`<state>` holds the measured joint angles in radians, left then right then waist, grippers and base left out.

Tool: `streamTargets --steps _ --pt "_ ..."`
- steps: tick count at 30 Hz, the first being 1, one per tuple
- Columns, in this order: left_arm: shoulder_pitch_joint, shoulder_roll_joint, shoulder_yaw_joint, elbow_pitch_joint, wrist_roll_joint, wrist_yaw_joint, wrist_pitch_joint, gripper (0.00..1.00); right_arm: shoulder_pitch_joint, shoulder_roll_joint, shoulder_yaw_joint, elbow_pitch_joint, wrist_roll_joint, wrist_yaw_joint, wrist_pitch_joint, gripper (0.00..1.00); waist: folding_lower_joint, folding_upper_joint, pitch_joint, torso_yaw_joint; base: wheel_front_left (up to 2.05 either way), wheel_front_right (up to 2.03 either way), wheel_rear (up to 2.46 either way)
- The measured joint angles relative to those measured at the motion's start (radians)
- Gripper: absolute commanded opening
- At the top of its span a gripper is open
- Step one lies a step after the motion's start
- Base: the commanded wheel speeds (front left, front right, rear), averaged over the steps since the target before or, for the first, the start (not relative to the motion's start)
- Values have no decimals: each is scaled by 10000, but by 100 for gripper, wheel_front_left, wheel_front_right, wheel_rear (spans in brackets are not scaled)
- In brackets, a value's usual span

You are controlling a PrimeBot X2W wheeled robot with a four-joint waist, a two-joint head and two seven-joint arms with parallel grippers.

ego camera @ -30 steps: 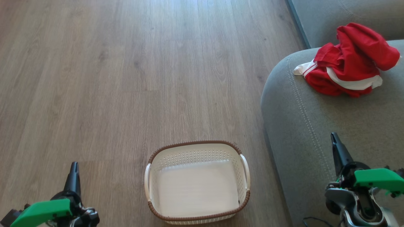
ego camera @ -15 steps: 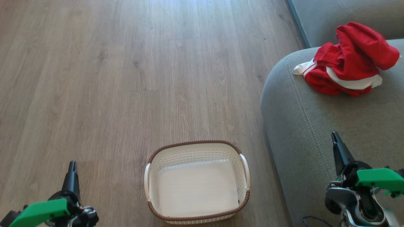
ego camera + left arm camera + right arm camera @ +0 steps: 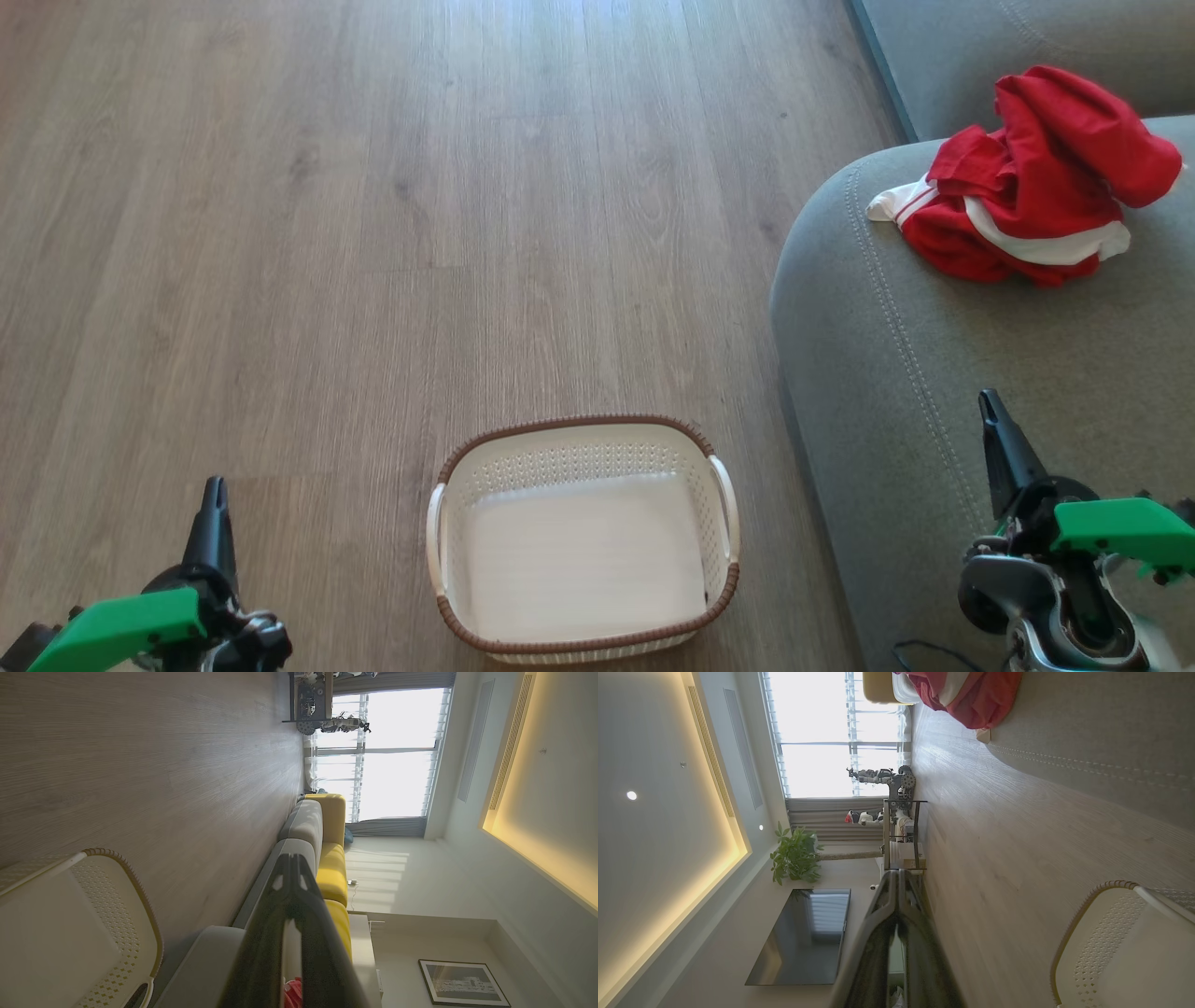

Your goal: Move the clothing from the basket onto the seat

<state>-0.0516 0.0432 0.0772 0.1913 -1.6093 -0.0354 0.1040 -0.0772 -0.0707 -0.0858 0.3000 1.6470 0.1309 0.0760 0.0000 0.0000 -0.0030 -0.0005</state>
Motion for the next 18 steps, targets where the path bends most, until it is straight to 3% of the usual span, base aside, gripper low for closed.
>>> streamTargets --steps 18 --pt "0 -2 2 0 0 0 0 0 0 -174 205 -12 165 0 -153 0 0 0 0 1 0 0 0"
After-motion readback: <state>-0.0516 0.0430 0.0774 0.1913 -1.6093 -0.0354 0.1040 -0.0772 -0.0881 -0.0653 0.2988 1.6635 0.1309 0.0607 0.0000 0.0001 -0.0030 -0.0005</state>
